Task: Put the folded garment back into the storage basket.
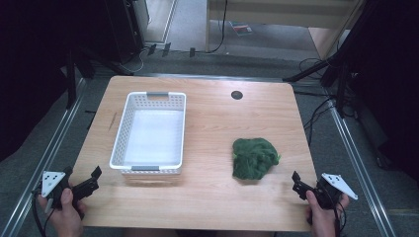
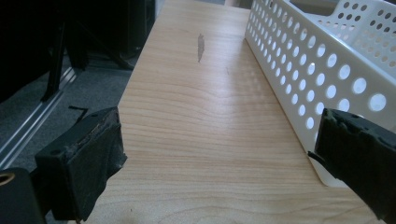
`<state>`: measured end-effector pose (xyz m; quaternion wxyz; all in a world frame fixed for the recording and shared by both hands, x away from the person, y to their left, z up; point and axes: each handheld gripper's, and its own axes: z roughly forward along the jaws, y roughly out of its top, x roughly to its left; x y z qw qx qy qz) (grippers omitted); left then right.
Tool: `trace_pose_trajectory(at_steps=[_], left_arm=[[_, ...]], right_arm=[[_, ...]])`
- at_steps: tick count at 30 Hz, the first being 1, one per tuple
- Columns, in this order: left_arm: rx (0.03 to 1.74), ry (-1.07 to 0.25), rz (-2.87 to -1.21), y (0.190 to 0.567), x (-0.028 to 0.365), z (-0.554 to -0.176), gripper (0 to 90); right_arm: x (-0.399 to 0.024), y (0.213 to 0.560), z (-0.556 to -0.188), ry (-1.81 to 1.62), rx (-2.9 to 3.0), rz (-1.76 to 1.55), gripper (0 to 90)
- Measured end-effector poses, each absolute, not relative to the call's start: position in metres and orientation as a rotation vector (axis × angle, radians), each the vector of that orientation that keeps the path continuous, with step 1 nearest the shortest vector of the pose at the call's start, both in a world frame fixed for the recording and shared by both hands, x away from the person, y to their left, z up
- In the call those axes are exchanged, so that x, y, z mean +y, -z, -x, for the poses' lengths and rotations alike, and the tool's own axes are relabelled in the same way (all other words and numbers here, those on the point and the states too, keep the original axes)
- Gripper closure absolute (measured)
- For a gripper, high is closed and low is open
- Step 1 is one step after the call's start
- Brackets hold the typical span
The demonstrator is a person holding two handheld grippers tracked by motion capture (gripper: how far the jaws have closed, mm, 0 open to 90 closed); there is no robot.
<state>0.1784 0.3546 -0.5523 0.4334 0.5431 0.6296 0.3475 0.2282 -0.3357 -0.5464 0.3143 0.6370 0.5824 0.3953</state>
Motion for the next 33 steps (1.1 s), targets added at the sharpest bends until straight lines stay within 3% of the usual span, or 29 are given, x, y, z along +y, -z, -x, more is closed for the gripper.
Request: trace_pose_trajectory(at_steps=[14,33], left_arm=[[1.59,-0.841,-1.3,0.553,0.357,-0.18,1.6],[1.585,-0.85,-1.315,0.553,0.356,-0.181,1.6]], right_arm=[[-0.326,0.533,-0.229,-1.048,1.584,-1.677,0.0],[-0.26,0.491,-0.239,-1.146,1.665,-1.652,0.0]])
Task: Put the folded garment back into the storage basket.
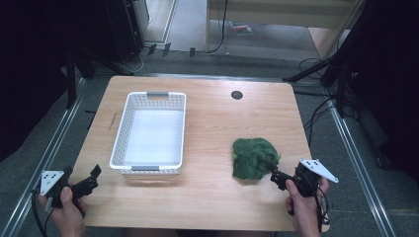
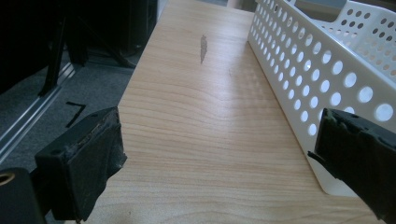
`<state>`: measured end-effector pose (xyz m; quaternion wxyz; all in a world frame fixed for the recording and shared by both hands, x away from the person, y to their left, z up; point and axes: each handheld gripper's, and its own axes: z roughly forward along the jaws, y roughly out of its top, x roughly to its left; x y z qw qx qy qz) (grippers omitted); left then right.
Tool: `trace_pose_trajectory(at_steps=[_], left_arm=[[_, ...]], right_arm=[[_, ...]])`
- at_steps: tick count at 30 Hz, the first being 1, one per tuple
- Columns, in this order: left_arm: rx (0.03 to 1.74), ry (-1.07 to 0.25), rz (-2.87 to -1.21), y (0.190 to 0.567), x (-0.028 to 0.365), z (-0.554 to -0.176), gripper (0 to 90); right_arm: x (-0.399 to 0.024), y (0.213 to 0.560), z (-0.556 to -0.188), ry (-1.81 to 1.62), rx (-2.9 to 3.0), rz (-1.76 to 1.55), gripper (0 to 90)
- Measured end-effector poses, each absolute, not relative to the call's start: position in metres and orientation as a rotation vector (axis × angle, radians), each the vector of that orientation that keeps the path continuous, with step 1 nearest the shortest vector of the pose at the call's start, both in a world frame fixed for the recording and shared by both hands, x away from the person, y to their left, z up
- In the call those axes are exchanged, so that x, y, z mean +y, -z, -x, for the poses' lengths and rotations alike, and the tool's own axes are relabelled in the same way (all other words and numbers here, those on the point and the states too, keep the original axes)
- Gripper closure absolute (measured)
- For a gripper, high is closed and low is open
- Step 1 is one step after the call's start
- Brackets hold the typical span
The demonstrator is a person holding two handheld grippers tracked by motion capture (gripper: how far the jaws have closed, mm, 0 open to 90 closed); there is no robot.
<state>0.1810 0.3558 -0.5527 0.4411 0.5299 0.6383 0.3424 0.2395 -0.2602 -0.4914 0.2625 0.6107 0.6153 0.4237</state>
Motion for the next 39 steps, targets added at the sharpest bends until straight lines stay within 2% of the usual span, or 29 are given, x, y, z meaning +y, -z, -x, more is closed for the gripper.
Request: trace_pose_trajectory(at_steps=[7,17,39], left_arm=[[1.578,-0.851,-1.328,0.553,0.356,-0.181,1.6],[1.578,-0.827,-1.318,0.553,0.357,-0.181,1.6],[1.575,-0.814,-1.32,0.553,0.358,-0.182,1.6]], right_arm=[[-0.225,0.477,-0.249,-1.174,1.728,-1.613,0.0],[-0.192,0.483,-0.268,-1.121,1.79,-1.604,0.0],[-0.173,0.545,-0.306,-0.877,1.86,-1.638,0.0]])
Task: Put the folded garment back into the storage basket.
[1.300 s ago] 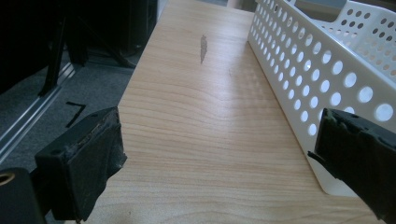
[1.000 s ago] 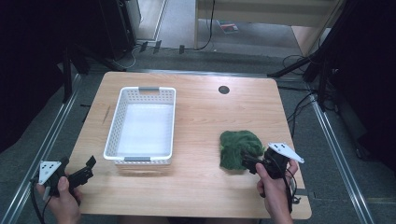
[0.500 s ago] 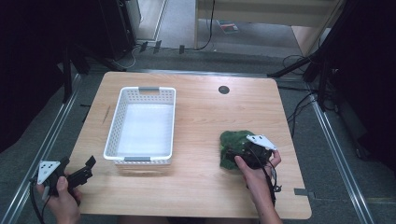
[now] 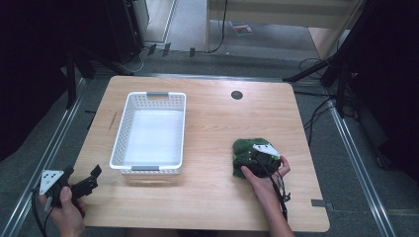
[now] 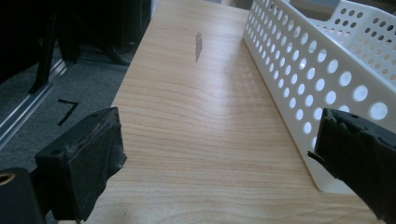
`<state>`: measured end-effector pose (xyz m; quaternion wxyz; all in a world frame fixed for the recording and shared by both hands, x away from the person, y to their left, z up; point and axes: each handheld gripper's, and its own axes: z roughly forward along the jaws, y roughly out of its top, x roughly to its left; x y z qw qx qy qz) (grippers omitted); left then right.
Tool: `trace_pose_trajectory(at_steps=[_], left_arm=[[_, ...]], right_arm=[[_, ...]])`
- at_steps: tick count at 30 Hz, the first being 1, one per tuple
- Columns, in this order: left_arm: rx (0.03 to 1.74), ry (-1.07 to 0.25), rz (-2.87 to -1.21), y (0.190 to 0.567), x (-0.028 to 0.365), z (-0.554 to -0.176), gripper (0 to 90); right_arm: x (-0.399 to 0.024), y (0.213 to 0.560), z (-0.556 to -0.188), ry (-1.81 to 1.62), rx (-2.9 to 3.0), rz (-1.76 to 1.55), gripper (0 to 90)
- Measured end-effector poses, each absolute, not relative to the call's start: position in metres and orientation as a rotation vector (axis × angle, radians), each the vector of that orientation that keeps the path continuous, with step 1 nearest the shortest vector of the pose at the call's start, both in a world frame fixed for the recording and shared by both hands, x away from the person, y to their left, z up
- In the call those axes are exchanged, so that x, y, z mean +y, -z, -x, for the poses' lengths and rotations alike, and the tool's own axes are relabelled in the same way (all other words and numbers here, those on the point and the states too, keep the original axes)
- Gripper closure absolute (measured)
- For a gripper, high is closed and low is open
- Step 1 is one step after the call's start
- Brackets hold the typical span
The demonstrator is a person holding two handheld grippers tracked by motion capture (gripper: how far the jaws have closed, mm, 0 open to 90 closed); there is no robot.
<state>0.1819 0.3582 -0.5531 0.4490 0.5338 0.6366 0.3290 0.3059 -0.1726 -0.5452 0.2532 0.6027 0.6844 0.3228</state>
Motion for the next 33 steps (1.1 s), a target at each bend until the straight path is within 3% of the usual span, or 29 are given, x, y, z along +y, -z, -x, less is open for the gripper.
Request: trace_pose_trajectory(at_steps=[20,23,24,26,33], left_arm=[[1.574,-0.788,-1.329,0.5532,0.3589,-0.1817,1.7],[1.574,-0.782,-1.326,0.5532,0.3597,-0.1817,1.7],[1.574,-0.782,-1.325,0.5533,0.3598,-0.1818,1.7],[1.573,-0.78,-1.327,0.5533,0.3601,-0.1818,1.7],[1.575,-0.783,-1.33,0.5532,0.3592,-0.182,1.7]], right_arm=[[-0.1712,0.5499,-0.3073,-0.847,1.888,-1.606,3.3],[-0.1719,0.5501,-0.3064,-0.858,1.883,-1.588,6.4],[-0.1729,0.5488,-0.3055,-0.867,1.877,-1.581,17.6],[-0.1732,0.5465,-0.3042,-0.872,1.898,-1.571,21.6],[-0.1731,0.5457,-0.3047,-0.859,1.902,-1.6,23.0]])
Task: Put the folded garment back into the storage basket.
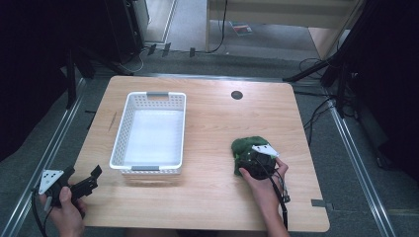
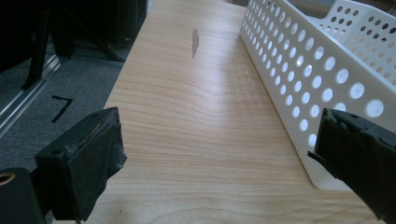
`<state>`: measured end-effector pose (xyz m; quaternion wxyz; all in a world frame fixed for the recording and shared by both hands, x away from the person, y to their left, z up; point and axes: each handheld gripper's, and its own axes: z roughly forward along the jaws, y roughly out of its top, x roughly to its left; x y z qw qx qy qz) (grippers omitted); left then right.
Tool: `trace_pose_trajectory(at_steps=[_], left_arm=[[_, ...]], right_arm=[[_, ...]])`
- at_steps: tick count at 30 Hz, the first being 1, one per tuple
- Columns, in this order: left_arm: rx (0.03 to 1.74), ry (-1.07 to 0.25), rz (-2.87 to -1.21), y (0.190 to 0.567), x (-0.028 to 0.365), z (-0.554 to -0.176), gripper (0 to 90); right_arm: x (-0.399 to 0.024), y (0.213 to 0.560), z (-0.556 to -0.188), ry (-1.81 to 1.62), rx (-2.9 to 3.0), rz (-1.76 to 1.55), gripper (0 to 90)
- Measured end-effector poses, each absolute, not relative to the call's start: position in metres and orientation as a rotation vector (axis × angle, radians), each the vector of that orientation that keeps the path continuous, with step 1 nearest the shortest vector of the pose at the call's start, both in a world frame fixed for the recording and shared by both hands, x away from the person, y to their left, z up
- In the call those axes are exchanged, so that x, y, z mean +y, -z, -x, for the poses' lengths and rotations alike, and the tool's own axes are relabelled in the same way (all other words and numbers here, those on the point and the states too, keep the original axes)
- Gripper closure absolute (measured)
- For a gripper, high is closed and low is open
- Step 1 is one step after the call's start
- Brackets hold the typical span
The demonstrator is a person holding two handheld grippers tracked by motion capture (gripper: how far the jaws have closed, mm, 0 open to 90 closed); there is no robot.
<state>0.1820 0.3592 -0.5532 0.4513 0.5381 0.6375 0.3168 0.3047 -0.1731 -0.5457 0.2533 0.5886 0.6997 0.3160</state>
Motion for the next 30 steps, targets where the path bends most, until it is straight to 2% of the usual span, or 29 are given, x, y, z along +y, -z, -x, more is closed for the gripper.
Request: trace_pose_trajectory(at_steps=[6,9,10,11,15,30], left_arm=[[1.575,-0.791,-1.327,0.5531,0.3585,-0.1816,1.7],[1.569,-0.788,-1.326,0.5533,0.3588,-0.1813,1.7],[1.568,-0.789,-1.327,0.5533,0.3589,-0.1812,1.7],[1.569,-0.789,-1.325,0.5534,0.359,-0.1813,1.7],[1.569,-0.782,-1.32,0.5535,0.3595,-0.1802,1.7],[1.569,-0.786,-1.326,0.5532,0.3582,-0.1794,1.7]], right_arm=[[-0.1746,0.5419,-0.3082,-0.823,1.936,-1.619,29.5],[-0.1781,0.54,-0.3086,-0.817,1.943,-1.623,37.5],[-0.1781,0.54,-0.3086,-0.817,1.943,-1.623,37.5],[-0.1795,0.54,-0.3079,-0.823,1.943,-1.616,41.8],[-0.1791,0.542,-0.3052,-0.842,1.916,-1.6,47.7],[-0.1827,0.5431,-0.2999,-0.932,1.847,-1.634,51.5]])
